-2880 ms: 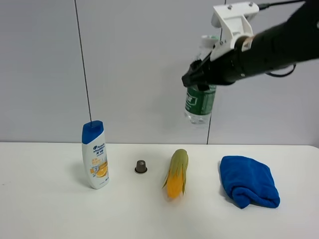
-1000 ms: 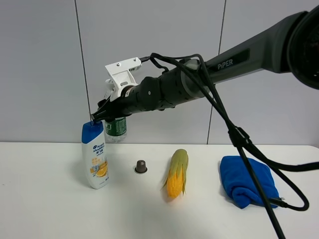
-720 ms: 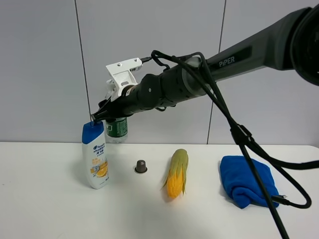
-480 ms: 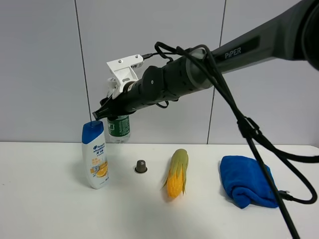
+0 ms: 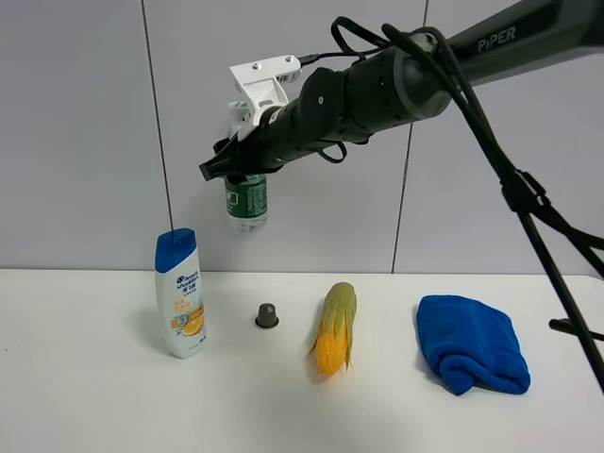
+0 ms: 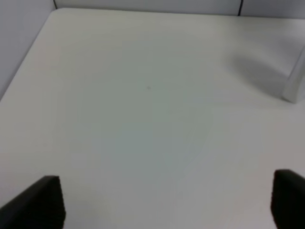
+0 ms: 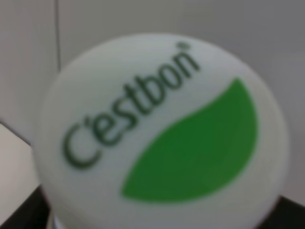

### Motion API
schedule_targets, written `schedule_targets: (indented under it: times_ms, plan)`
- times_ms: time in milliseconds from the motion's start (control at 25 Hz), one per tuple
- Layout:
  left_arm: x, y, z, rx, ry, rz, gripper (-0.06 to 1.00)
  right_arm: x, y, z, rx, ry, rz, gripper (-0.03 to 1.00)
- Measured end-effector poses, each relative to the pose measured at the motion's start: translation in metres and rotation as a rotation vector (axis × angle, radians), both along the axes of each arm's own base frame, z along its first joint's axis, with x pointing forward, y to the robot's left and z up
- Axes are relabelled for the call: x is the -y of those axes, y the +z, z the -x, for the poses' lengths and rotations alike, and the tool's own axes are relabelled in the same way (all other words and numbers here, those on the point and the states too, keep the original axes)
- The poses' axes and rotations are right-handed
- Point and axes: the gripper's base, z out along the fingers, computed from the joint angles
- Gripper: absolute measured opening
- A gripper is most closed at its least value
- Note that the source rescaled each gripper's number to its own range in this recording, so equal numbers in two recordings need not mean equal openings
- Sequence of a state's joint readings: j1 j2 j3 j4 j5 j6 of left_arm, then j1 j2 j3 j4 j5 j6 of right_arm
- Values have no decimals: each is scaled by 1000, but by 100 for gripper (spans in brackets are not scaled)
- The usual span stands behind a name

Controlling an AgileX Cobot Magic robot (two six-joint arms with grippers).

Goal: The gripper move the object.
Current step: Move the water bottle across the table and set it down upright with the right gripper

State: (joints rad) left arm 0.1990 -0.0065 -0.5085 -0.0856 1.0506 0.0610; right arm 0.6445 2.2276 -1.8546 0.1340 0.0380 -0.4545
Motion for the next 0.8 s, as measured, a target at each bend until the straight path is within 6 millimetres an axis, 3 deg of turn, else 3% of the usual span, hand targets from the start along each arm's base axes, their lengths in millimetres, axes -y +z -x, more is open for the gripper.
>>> schedule_targets:
  times_ms: [240,520,800]
  plan:
    - [0,0,0,0,0,0,100,15,-15,-11,-41,-32,32,0]
    - [0,0,0,0,0,0,100,12,-58,-18,-113,-44,54,0]
    - [0,0,0,0,0,0,100,10,-74,-22,-108,-57,36,0]
